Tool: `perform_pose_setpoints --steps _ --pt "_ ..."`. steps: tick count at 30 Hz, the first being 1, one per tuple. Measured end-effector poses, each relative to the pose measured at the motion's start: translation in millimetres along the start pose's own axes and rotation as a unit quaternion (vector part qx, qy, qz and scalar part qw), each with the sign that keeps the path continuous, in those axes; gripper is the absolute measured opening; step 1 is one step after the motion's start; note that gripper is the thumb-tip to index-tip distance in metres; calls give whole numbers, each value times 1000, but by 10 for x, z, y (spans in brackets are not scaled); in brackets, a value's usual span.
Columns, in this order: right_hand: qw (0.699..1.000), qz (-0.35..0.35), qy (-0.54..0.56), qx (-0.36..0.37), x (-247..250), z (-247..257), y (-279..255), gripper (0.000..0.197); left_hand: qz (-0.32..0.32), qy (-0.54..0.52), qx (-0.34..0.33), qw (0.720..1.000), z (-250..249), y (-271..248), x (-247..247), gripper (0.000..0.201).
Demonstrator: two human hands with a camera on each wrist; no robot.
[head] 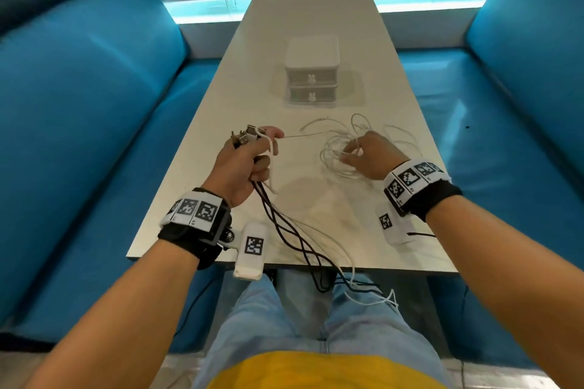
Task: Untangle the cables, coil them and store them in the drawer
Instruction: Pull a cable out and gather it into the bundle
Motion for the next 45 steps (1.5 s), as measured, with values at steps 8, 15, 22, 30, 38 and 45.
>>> perform_pose_setpoints --steps 8,15,22,30,38,45 --pt "968 -217 110 69 408 181 -98 19 -41 24 66 997 90 192 -103 43" --pt "955 -195 88 204 625 542 -212 16 -19 169 -31 985 -4 203 -604 12" --pt "931 -193 255 176 605 535 -336 16 -35 168 -42 984 15 215 -544 5" --pt "992 111 58 22 -216 -122 -226 34 -92 78 -56 991 -148 130 -215 13" --pt "995 43 57 -68 -64 -266 -43 46 -190 10 -108 976 -387 98 119 17" --pt "983 -66 173 3 783 234 -286 36 -80 76 -152 982 -408 -55 -110 20"
Point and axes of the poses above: each hand's wrist, its own y-axis towards the middle knuckle, its own x-axis out of the back of the hand, z = x × y, the point moved 3 cm from there along y, towards the middle knuckle, and after that the axes turned 7 degrees about -z, right-handed, at the moved point
